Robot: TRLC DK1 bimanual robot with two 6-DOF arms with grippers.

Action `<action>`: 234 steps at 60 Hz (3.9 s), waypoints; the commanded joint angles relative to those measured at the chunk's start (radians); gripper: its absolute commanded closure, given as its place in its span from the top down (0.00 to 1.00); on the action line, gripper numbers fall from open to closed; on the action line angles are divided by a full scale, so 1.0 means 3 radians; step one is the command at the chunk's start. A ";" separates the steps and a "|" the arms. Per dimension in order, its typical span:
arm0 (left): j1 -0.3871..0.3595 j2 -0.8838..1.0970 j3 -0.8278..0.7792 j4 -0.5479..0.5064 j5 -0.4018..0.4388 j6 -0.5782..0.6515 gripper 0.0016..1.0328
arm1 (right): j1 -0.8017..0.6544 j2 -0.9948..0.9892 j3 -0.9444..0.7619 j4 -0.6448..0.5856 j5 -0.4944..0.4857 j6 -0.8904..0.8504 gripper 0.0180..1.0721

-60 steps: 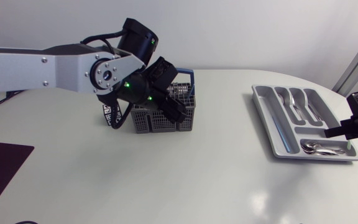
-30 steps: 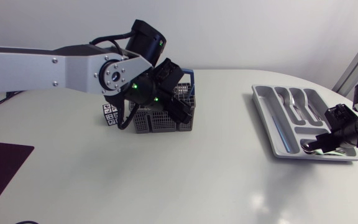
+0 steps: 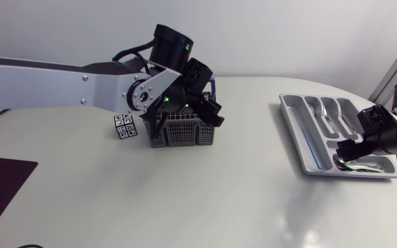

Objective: Transfer all utensils from the basket to the drawer tray.

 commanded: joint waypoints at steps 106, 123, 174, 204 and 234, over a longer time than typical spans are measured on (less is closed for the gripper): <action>-0.0075 0.0963 -0.0017 0.1834 -0.0655 0.0180 0.05 | 0.0569 0.0302 -0.0033 0.0370 -0.0107 0.0356 0.93; -0.0090 0.0897 -0.0078 0.1839 -0.0655 0.0180 0.03 | 0.0574 0.0277 -0.0074 0.0370 -0.0107 0.0361 0.93; -0.0131 0.0391 -0.0554 0.1992 -0.0665 0.0288 0.22 | 0.0589 0.0277 -0.0141 0.0421 -0.0107 0.0351 0.93; -0.0106 0.0723 -0.0590 0.2427 -0.0767 0.0630 0.37 | 0.0615 0.0364 -0.0166 0.0508 -0.0107 0.0366 0.93; -0.0024 0.1004 -0.0319 0.2498 -0.0767 0.0640 0.37 | 0.0625 0.0517 -0.0156 0.0600 -0.0107 0.0372 0.93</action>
